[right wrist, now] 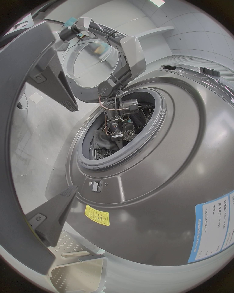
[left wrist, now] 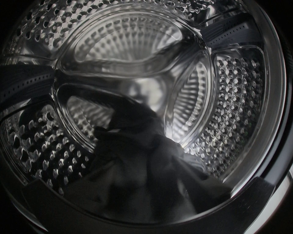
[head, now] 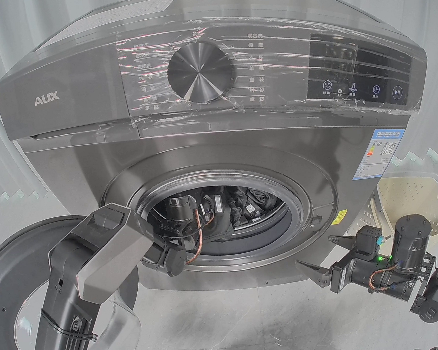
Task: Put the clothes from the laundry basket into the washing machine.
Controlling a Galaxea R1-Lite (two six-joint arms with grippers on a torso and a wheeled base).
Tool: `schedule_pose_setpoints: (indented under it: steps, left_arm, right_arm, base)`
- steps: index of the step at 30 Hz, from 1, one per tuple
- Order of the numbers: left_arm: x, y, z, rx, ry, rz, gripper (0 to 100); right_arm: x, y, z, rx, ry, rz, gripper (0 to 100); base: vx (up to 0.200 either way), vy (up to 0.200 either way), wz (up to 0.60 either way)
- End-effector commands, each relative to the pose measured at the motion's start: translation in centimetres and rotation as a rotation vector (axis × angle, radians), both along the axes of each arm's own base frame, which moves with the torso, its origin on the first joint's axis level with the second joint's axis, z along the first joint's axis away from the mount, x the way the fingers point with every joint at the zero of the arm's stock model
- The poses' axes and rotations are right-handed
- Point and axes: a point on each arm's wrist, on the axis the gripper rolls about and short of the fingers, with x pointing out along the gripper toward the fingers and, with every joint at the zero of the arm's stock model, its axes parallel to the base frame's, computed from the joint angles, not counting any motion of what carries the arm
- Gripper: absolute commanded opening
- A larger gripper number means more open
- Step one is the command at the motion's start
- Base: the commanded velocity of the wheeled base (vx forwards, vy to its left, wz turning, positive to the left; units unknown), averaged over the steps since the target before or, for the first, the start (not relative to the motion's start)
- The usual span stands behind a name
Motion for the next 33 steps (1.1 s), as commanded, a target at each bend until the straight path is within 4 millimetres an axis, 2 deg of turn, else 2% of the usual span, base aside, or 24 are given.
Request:
schedule_pose_setpoints:
  steps: [1, 7, 15, 16, 20, 23, 27, 33]
  left_arm:
    - [-2.2, -0.8, -1.6, 0.046, 0.079, -0.049, 100]
    - [-4.8, -1.2, -3.4, 0.108, 0.179, -0.132, 100]
    - [-4.8, -0.8, -5.8, 0.156, 0.223, -0.140, 100]
    - [-4.7, -0.7, -5.9, 0.158, 0.224, -0.137, 0]
    - [-4.2, -0.8, -5.6, 0.146, 0.201, -0.133, 0]
    - [-3.5, -1.2, -4.5, 0.113, 0.153, -0.123, 0]
    - [-1.7, -1.9, -2.8, 0.046, 0.040, -0.087, 0]
    - [0.3, -1.8, -2.2, 0.002, -0.040, -0.046, 0]
  right_arm:
    - [0.0, 0.0, 0.0, -0.001, 0.001, 0.002, 100]
    - [0.0, 0.0, -0.1, 0.000, 0.003, 0.001, 100]
    - [0.0, 0.1, -0.3, -0.004, 0.009, 0.001, 100]
    - [0.0, 0.1, -0.3, -0.004, 0.009, 0.001, 100]
    - [0.1, 0.1, -0.3, -0.005, 0.011, 0.001, 100]
    - [0.1, 0.1, -0.3, -0.005, 0.011, 0.001, 100]
    - [0.0, 0.1, -0.3, -0.004, 0.009, 0.003, 100]
    - [0.0, 0.1, -0.3, -0.005, 0.011, 0.003, 100]
  base:
    - [0.000, 0.000, 0.00]
    - [0.000, 0.000, 0.00]
    - [0.000, 0.000, 0.00]
    - [0.000, 0.000, 0.00]
    - [0.000, 0.000, 0.00]
    - [0.000, 0.000, 0.00]
    - [0.000, 0.000, 0.00]
    - [0.000, 0.000, 0.00]
